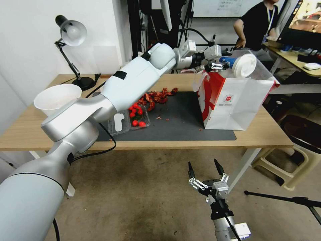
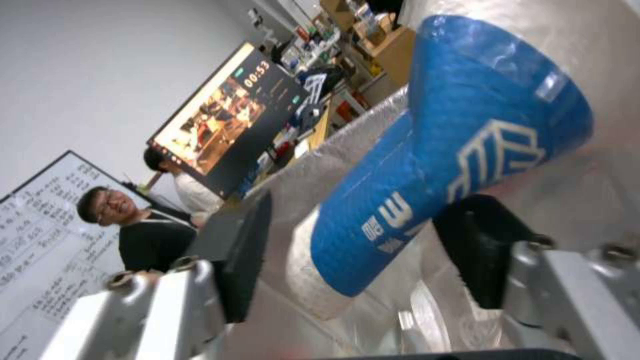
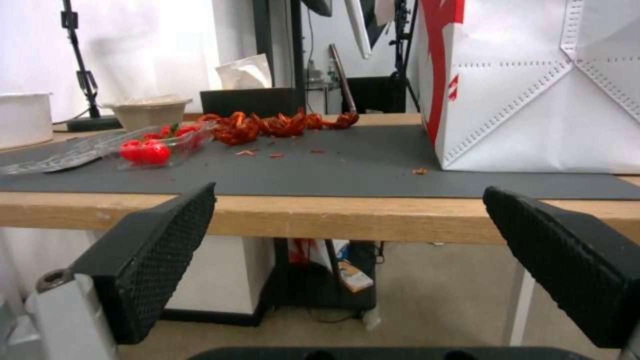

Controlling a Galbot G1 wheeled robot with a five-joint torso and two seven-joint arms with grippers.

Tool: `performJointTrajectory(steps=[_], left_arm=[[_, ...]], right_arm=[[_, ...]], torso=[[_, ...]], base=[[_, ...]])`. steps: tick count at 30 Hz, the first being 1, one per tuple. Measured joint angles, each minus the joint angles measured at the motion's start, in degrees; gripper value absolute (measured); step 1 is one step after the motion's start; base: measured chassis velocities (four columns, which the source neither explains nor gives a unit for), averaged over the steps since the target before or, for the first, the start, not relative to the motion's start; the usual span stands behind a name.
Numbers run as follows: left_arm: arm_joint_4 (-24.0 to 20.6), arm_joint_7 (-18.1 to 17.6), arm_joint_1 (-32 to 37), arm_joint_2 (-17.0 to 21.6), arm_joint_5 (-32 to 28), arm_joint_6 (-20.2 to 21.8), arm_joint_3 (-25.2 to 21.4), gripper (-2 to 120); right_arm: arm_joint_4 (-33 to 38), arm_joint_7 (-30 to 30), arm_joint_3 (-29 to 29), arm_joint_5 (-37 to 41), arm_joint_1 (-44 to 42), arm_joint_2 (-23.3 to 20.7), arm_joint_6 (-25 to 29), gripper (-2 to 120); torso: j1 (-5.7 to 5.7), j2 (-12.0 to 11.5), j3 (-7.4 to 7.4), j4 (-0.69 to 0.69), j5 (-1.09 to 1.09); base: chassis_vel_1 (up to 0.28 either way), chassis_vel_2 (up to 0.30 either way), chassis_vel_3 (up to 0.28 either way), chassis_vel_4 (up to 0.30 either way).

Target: Pick up the trash from the table and place it into the takeout bag.

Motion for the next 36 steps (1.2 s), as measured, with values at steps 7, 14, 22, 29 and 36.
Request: performJointTrajectory(steps=[7,14,22,29,36], left_arm=[[0.9,-1.7,0.1,-0.3,-0.5,1.1,0.3,86],[1.1,-2.4,-0.1,-0.3,-0.6,2.6,0.5,100],[0.7,-2.7,-0.2,0.6,-1.6,3.5,0.2,100],[-3.4,-10.3,2.6,2.9,-10.7,6.2,-0.7,100],[-12.1,-35.4,8.7,4.7,-25.3,11.6,-2.0,100]], right_arm=[[-0.2,0.0,-0.1,0.0,0.0,0.0,0.4,100],[-0.3,0.0,0.0,0.1,0.0,-0.1,0.6,100],[-0.3,0.0,0.0,0.2,0.0,-0.1,0.6,100],[-0.5,0.0,-0.3,0.2,0.1,0.1,0.6,100],[-0.6,0.1,-0.4,0.2,0.2,0.0,0.5,100]], torso=[[0.0,0.0,0.0,0.0,0.0],[0.0,0.0,0.0,0.0,0.0],[0.0,0.0,0.0,0.0,0.0],[0.0,0.0,0.0,0.0,0.0],[0.0,0.0,0.0,0.0,0.0]], base=[[0.0,0.0,0.0,0.0],[0.0,0.0,0.0,0.0],[0.0,0.0,0.0,0.0],[0.0,0.0,0.0,0.0],[0.0,0.0,0.0,0.0]])
